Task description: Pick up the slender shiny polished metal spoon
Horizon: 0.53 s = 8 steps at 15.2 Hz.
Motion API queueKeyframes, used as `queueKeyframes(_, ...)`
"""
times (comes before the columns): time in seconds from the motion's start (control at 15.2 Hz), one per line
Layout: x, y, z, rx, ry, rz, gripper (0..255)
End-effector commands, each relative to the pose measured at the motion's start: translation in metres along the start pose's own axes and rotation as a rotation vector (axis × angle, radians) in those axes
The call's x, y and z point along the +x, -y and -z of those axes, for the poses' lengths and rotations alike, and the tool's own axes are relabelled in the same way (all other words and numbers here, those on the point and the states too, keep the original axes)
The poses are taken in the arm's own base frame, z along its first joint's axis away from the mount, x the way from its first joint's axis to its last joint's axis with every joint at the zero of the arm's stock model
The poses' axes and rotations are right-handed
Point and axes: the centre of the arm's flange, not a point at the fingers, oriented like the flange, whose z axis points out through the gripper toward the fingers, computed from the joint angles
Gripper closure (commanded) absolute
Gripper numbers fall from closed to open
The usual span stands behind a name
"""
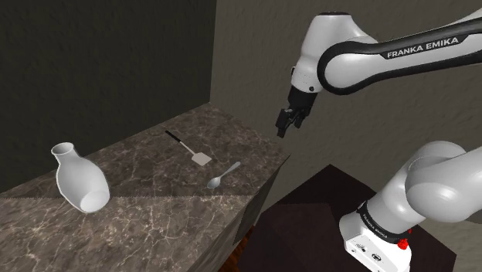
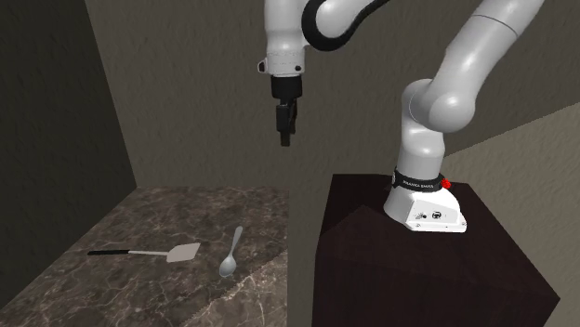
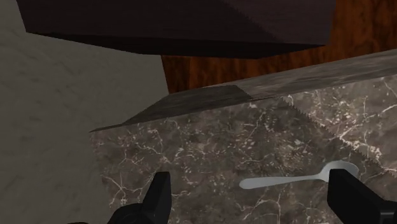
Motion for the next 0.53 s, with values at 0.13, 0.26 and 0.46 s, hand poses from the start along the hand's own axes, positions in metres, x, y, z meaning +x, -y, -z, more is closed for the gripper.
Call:
queueKeyframes(0.13,0.014,0.031,-0.036,-0.001,-0.033,0.020,0)
queueKeyframes(0.26,0.023,0.047,-0.054,-0.002,-0.047,0.029,0)
queueKeyframes(0.46,0.037,0.070,-0.081,-0.003,-0.069,0.044,0)
